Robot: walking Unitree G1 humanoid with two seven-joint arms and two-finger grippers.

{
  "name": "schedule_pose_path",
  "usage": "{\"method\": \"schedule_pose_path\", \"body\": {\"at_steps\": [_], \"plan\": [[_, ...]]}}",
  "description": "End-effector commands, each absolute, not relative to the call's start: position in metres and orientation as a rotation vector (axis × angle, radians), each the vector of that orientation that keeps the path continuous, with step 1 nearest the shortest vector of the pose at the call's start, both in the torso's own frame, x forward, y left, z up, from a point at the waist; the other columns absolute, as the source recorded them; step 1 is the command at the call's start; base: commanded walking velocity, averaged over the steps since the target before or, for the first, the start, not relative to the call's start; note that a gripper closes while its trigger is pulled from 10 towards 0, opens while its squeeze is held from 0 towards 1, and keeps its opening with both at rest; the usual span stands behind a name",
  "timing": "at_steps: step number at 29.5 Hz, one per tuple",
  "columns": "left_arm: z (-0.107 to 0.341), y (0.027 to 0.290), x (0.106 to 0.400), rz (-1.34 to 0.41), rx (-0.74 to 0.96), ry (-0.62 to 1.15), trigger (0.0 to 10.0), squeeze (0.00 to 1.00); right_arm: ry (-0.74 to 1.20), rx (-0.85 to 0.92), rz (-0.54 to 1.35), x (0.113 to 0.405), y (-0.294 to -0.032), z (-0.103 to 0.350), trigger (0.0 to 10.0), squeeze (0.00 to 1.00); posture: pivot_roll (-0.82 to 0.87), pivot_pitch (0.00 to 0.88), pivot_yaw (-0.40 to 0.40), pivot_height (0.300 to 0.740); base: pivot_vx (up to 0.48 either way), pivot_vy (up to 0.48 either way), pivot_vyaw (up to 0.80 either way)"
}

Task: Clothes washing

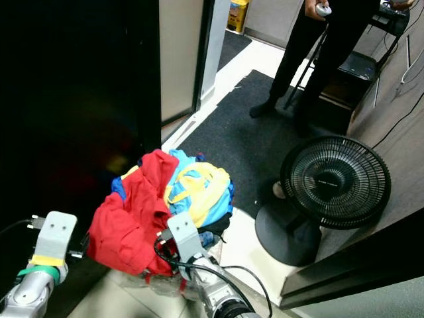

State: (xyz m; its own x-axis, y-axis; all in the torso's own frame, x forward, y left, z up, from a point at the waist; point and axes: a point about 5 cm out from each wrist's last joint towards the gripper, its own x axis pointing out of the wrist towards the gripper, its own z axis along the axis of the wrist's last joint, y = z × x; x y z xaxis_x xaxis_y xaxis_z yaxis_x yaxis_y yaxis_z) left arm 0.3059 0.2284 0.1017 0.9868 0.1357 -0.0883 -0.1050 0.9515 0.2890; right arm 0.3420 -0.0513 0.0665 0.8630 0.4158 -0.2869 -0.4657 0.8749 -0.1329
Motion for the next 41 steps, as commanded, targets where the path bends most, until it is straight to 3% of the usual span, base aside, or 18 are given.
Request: {"method": "schedule_pose_path", "body": {"at_steps": [1,2,3,20,28,29,33,34,35,36,37,41], "plan": [[0.094,0.227,0.302,0.119,0.282,0.144,10.0,0.00,0.355,-0.174,0.438,0.331,-0.059,0.046,5.8,0.00,0.16,0.380,-0.029,0.740,0.000,0.000,0.00],[0.094,0.227,0.302,0.119,0.282,0.144,10.0,0.00,0.355,-0.174,0.438,0.331,-0.059,0.046,5.8,0.00,0.16,0.380,-0.029,0.740,0.000,0.000,0.00],[0.096,0.226,0.303,0.116,0.283,0.142,10.0,0.00,0.364,-0.149,0.436,0.332,-0.060,0.046,0.0,0.00,0.16,0.379,-0.025,0.740,0.000,0.000,0.00],[0.096,0.227,0.301,0.120,0.282,0.156,10.0,0.00,0.366,-0.004,0.379,0.338,-0.065,0.052,0.0,0.00,0.16,0.370,-0.023,0.740,0.000,0.000,0.00],[0.097,0.223,0.304,0.111,0.278,0.151,10.0,0.00,0.197,-0.023,0.422,0.347,-0.062,0.075,0.0,0.00,0.14,0.337,-0.018,0.740,0.000,0.000,0.00],[0.099,0.221,0.306,0.103,0.273,0.141,10.0,0.00,0.090,-0.039,0.438,0.351,-0.061,0.090,0.0,0.00,0.12,0.311,-0.015,0.740,0.000,0.000,0.00],[0.099,0.221,0.306,0.103,0.273,0.141,10.0,0.00,0.090,-0.039,0.438,0.351,-0.061,0.090,0.0,0.00,0.12,0.311,-0.015,0.740,0.000,0.000,0.00],[0.102,0.217,0.309,0.093,0.266,0.126,10.0,0.00,-0.034,-0.063,0.445,0.355,-0.062,0.109,0.0,0.00,0.10,0.287,-0.010,0.740,0.000,0.000,0.00],[0.102,0.217,0.309,0.093,0.266,0.126,10.0,0.00,-0.034,-0.063,0.445,0.355,-0.062,0.109,0.0,0.00,0.10,0.287,-0.010,0.740,0.000,0.000,0.00],[0.113,0.209,0.313,0.064,0.247,0.082,10.0,0.00,-0.199,-0.091,0.429,0.358,-0.068,0.139,0.9,0.00,0.06,0.245,-0.004,0.740,0.000,0.000,0.00],[0.125,0.200,0.317,0.035,0.223,0.039,10.0,0.00,-0.323,-0.107,0.403,0.356,-0.075,0.164,10.0,0.00,0.03,0.211,0.000,0.740,0.000,0.000,0.00],[0.148,0.179,0.324,-0.035,0.176,-0.042,10.0,0.00,-0.469,-0.149,0.344,0.350,-0.092,0.198,10.0,0.00,0.00,0.166,0.004,0.740,0.000,0.000,0.00]]}}
